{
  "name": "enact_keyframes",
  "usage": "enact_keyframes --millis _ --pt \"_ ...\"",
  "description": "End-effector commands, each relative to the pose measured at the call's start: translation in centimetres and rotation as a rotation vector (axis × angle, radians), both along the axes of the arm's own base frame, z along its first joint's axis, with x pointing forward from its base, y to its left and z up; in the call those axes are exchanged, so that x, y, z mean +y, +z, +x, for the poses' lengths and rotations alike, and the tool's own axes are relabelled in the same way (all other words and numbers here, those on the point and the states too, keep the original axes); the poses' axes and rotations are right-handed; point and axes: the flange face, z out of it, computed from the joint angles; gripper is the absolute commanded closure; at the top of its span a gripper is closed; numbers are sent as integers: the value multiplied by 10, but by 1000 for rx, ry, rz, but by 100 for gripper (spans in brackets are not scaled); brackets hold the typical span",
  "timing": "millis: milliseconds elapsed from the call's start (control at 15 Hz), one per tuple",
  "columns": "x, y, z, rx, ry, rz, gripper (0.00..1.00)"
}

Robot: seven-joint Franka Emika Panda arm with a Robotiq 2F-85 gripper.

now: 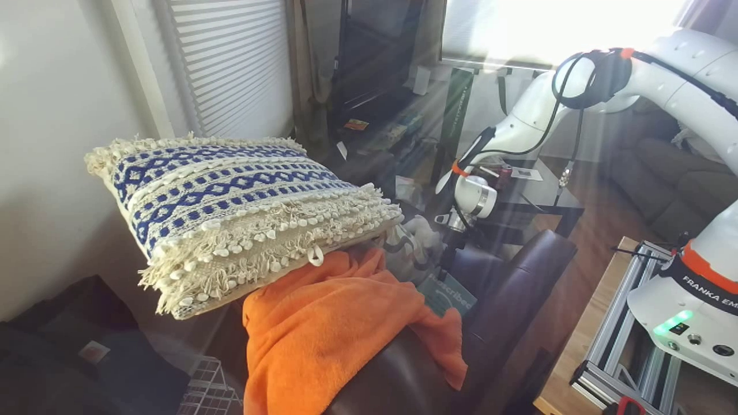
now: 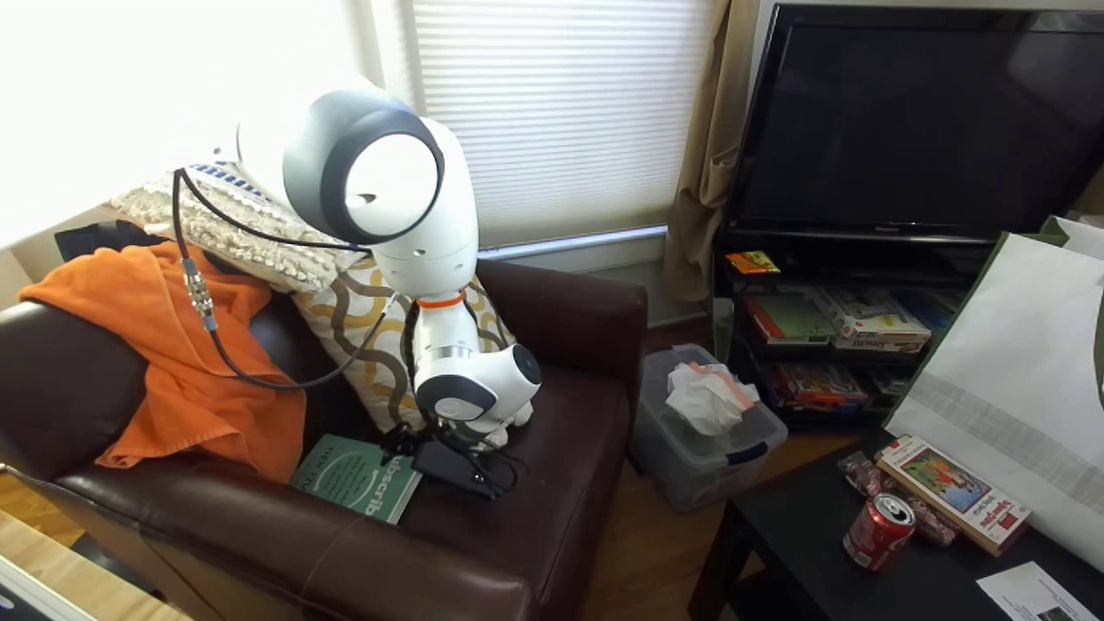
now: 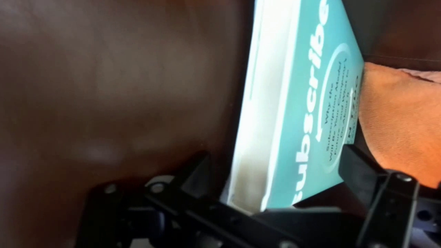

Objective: Put the book on top of the sofa

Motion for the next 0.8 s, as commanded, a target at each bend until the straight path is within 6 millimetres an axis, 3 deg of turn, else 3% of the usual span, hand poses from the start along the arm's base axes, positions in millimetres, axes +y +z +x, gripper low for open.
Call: enact_keyframes --millis 0,267,533,600,733 --pt "10 -17 4 -29 29 85 0" --pt "25 -12 7 -26 97 198 0" --pt "34 -16 -3 173 205 279 0" --pt "35 -16 -5 225 210 270 6" --pt "30 -16 -4 300 175 229 5"
